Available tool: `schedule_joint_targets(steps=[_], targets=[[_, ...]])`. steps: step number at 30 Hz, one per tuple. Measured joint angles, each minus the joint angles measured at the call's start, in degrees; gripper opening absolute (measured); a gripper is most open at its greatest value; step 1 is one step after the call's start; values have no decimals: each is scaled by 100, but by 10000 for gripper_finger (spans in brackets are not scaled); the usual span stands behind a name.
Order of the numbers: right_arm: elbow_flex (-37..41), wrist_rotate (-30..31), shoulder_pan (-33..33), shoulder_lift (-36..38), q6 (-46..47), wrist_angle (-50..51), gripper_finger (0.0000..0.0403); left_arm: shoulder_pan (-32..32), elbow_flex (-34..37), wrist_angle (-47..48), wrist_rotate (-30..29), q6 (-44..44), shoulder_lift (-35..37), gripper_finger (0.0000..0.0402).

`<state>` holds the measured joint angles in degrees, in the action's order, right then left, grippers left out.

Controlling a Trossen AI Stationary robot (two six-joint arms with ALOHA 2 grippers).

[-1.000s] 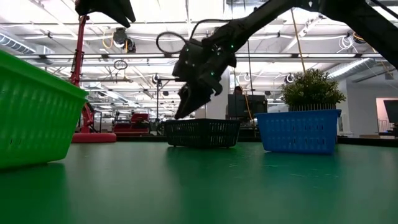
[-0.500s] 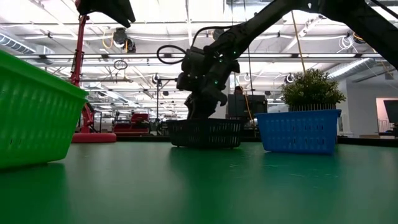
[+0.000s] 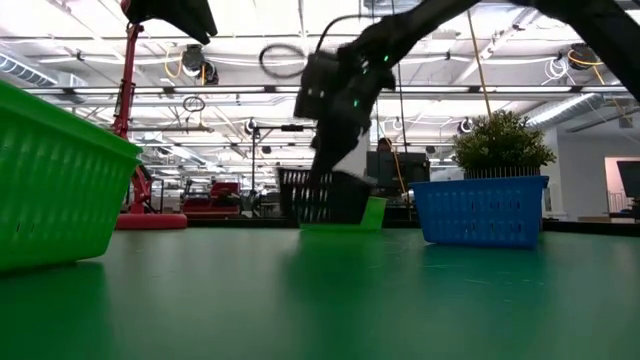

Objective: Stack baskets by color
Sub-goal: Stack the top black bin on top of the bottom black bin

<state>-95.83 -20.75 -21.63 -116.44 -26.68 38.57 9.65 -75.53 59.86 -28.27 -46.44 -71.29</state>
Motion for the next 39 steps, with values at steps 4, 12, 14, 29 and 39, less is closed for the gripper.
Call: schedule_joint_targets(steps=[4,12,14,29,39], targets=[[0,-2,0,433,251,215,4,0,0,25,10,102,0,99],[-2,-22,13,1421,1001,1208,5,1,0,25,12,562,0,99],[-2,-20,54,1682,1223,1496,5,0,0,20,11,593,1,99],[-7,-14,1312,3570,2562,2534,5,211,0,-7,160,546,2,99],[-7,718,2881,3844,3782,3206,4,531,0,-16,291,499,2,99]])
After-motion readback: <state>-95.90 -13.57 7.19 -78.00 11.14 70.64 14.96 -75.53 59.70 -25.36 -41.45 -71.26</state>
